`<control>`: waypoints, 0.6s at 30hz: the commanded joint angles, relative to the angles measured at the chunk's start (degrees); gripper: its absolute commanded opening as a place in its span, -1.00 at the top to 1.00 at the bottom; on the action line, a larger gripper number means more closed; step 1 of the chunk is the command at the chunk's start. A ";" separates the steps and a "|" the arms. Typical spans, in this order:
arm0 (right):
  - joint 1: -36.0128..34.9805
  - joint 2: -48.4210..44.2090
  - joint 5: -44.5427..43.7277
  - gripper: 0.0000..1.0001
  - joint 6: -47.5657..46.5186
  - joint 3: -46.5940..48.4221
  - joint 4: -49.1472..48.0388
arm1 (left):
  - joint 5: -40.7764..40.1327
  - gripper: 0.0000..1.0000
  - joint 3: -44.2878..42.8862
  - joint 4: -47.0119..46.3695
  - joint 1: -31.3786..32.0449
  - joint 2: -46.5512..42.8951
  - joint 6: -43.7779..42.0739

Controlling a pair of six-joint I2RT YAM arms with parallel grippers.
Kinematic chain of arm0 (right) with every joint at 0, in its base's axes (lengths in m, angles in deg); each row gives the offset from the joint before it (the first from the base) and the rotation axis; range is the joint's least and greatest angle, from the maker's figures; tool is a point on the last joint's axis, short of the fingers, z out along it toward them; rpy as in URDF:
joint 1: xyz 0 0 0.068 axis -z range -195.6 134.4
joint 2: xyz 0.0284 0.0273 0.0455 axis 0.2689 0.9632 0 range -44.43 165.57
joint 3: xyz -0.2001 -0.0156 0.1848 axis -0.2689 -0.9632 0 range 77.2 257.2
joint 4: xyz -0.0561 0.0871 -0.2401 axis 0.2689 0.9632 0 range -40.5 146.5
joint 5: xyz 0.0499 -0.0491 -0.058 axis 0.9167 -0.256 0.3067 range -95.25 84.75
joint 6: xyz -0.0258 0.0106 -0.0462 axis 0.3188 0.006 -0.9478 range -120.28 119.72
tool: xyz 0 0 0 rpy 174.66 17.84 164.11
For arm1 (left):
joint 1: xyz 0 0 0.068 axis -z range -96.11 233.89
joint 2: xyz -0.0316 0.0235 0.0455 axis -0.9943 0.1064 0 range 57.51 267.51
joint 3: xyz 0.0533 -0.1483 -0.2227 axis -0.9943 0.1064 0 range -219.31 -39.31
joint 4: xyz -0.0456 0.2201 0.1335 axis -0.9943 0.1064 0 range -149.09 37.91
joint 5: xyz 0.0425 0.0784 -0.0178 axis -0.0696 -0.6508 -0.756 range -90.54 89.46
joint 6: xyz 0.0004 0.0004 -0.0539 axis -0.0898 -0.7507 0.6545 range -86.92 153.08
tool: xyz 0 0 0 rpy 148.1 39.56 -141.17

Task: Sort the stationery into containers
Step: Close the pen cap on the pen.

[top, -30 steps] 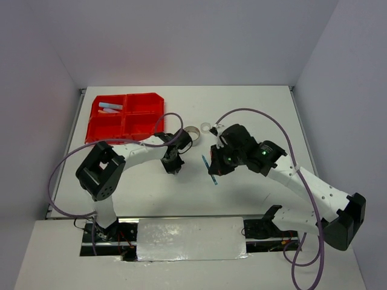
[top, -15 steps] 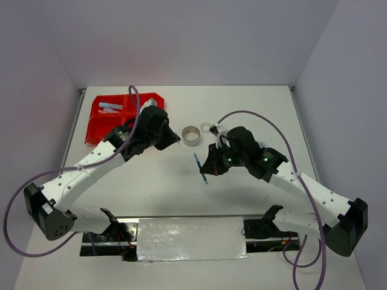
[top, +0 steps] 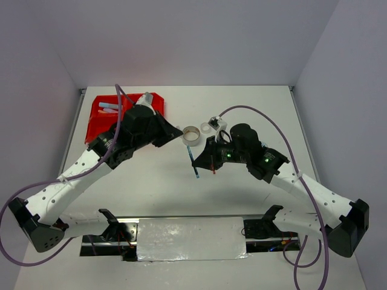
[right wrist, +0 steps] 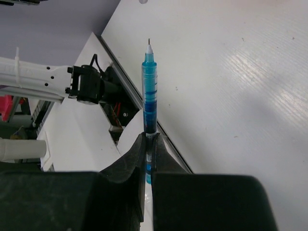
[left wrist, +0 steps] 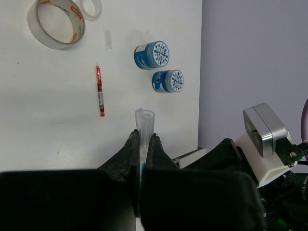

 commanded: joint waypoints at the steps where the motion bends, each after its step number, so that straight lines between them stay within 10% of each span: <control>1: -0.81 0.04 1.33 1.00 -0.16 2.55 -2.75 | 2.89 1.00 0.63 -4.30 -0.41 -0.03 -2.02; 18: -1.25 2.06 -2.53 1.00 -0.87 5.54 -0.21 | 6.33 1.00 1.94 -7.47 -1.64 1.82 -3.78</control>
